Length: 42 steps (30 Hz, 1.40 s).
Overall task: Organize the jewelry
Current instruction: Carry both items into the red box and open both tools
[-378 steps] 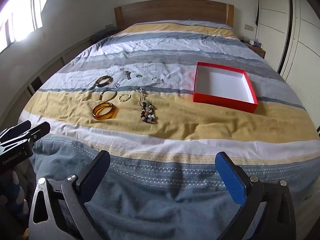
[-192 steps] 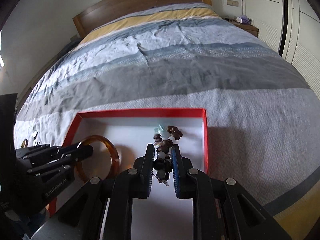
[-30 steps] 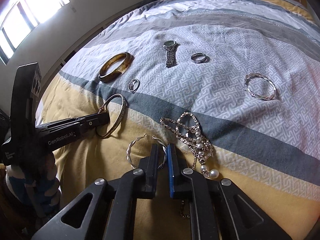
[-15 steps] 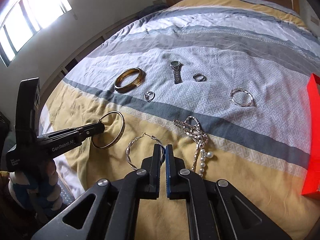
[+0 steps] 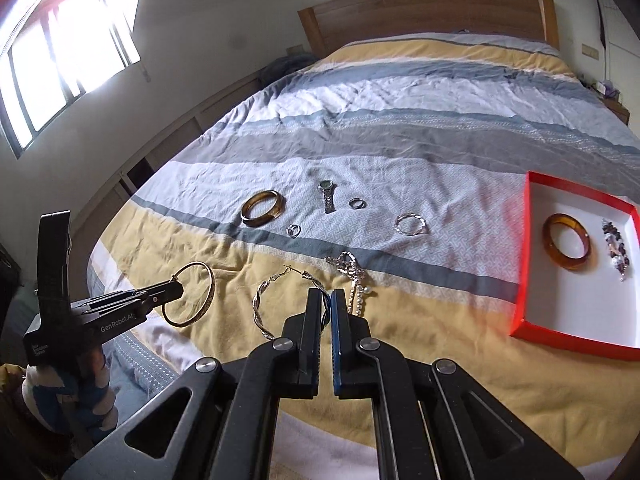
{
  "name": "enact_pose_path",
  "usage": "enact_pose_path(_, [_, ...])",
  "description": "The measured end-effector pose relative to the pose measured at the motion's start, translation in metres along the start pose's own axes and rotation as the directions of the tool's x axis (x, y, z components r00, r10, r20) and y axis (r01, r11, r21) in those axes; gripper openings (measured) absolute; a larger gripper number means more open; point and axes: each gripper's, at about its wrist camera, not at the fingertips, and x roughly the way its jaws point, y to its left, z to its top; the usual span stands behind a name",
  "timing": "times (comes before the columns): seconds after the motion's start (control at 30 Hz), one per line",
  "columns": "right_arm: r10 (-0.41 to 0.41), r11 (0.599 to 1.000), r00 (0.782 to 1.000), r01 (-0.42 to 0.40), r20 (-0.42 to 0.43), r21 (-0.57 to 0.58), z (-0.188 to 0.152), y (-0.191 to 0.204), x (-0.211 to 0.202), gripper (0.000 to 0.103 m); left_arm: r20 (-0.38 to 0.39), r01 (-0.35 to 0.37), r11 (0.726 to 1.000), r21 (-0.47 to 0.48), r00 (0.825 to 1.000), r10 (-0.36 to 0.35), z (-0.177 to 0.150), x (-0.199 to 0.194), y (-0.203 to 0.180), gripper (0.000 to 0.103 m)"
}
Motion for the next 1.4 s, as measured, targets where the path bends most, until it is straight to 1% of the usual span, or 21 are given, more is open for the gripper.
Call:
enact_pose_path(0.17, [-0.043, 0.998, 0.998, 0.041, 0.051, 0.040, -0.009, -0.026, -0.043, 0.004, 0.014, 0.055, 0.996, 0.064, 0.998, -0.056, 0.002, -0.016, -0.045, 0.005])
enact_pose_path(0.33, [-0.125, 0.987, 0.989, 0.115, 0.083, 0.109, -0.017, -0.075, -0.074, 0.005, -0.015, 0.149, 0.979, 0.136, 0.989, -0.149, 0.012, -0.007, -0.109, 0.005])
enact_pose_path(0.4, [-0.162, 0.980, 0.983, 0.150, 0.090, 0.133, -0.016, -0.099, -0.081, 0.005, -0.034, 0.190, 0.967, 0.170, 0.982, -0.187, 0.018, 0.003, -0.139, 0.005])
enact_pose_path(0.53, [-0.237, 0.962, 0.967, 0.221, 0.092, 0.161, -0.007, -0.147, -0.086, 0.005, -0.073, 0.252, 0.934, 0.251, 0.968, -0.242, 0.031, 0.031, -0.203, 0.005])
enact_pose_path(0.67, [-0.293, 0.942, 0.954, 0.277, 0.062, 0.188, -0.003, -0.196, -0.074, 0.005, -0.112, 0.282, 0.897, 0.341, 0.959, -0.259, 0.037, 0.066, -0.265, 0.005])
enact_pose_path(0.77, [-0.324, 0.928, 0.946, 0.314, 0.021, 0.201, -0.005, -0.229, -0.058, 0.005, -0.150, 0.288, 0.882, 0.373, 0.957, -0.249, 0.035, 0.097, -0.297, 0.005])
enact_pose_path(0.93, [-0.357, 0.913, 0.932, 0.362, -0.063, 0.187, -0.015, -0.268, -0.027, 0.005, -0.207, 0.269, 0.869, 0.416, 0.958, -0.197, 0.024, 0.141, -0.327, 0.005])
enact_pose_path(1.0, [-0.357, 0.912, 0.930, 0.368, -0.092, 0.179, -0.018, -0.277, -0.017, 0.005, -0.227, 0.255, 0.869, 0.424, 0.959, -0.170, 0.019, 0.155, -0.334, 0.005])
enact_pose_path(1.1, [-0.355, 0.915, 0.926, 0.373, -0.129, 0.156, -0.023, -0.283, -0.005, 0.005, -0.262, 0.248, 0.867, 0.433, 0.954, -0.142, 0.013, 0.170, -0.336, 0.006])
enact_pose_path(1.2, [-0.374, 0.912, 0.912, 0.395, -0.168, 0.111, -0.025, -0.283, 0.004, 0.005, -0.268, 0.242, 0.867, 0.436, 0.954, -0.132, 0.010, 0.174, -0.336, 0.006])
enact_pose_path(1.3, [-0.390, 0.909, 0.899, 0.411, -0.201, 0.074, -0.025, -0.282, 0.012, 0.005, -0.278, 0.240, 0.875, 0.422, 0.952, -0.127, 0.010, 0.178, -0.334, 0.006])
enact_pose_path(1.4, [-0.395, 0.906, 0.894, 0.417, -0.209, 0.069, -0.023, -0.282, 0.012, 0.004, -0.279, 0.235, 0.880, 0.412, 0.952, -0.124, 0.011, 0.180, -0.333, 0.007])
